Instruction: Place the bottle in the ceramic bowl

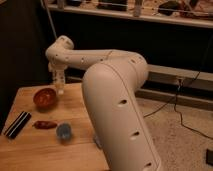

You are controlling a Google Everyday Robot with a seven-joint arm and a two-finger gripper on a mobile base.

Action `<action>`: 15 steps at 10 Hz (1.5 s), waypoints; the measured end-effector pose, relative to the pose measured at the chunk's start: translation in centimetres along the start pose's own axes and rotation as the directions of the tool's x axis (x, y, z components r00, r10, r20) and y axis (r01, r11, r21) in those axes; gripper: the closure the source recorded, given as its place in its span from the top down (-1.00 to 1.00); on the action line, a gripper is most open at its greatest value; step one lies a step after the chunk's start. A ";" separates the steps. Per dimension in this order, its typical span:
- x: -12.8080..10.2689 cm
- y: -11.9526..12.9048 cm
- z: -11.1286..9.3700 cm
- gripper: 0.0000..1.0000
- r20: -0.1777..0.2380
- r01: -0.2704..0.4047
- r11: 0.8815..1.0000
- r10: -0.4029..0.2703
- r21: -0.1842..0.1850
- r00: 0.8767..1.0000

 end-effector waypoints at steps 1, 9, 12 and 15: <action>0.3 1.4 0.6 -1.00 0.004 0.042 0.999 -0.042 -0.008 0.999; -1.6 4.1 6.4 -0.81 0.051 0.148 0.989 -0.147 -0.013 0.988; -1.7 5.0 8.2 -0.21 0.069 0.150 0.988 -0.147 -0.036 0.987; -0.3 5.9 9.0 0.43 0.037 0.116 0.989 -0.112 -0.095 0.993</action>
